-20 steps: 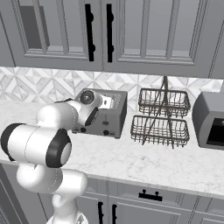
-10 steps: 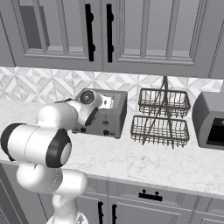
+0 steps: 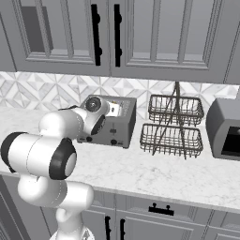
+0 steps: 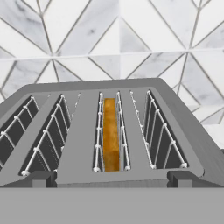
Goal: Start the toaster. Once the lever pops up, take the bread to the plate on the dining counter.
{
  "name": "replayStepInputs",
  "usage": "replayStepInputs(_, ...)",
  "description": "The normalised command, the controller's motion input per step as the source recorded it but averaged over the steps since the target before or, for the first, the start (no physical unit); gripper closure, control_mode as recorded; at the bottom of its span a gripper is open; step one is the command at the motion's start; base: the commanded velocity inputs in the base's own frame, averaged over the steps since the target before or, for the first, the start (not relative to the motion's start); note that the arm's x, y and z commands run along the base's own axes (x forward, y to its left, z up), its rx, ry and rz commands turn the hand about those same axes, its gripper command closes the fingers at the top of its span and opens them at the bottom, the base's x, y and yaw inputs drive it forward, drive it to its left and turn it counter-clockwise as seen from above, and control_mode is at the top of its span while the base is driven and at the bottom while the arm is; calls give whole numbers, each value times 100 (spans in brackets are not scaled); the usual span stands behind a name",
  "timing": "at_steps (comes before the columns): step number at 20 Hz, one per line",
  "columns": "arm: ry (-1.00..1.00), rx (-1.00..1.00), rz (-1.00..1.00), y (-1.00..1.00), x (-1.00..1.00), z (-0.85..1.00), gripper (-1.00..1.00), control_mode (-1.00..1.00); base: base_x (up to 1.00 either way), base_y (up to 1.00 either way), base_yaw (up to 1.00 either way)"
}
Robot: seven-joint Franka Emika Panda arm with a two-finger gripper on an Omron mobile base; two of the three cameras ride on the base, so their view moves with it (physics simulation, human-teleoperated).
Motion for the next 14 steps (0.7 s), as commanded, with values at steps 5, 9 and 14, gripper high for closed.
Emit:
replayStepInputs(5,0,0,0,0,0,0,-100,-100,0,0,0)
replayStepInputs(9,0,0,0,0,0,0,-100,-100,0,0,0)
replayStepInputs(14,0,0,0,0,0,0,-100,-100,0,0,0)
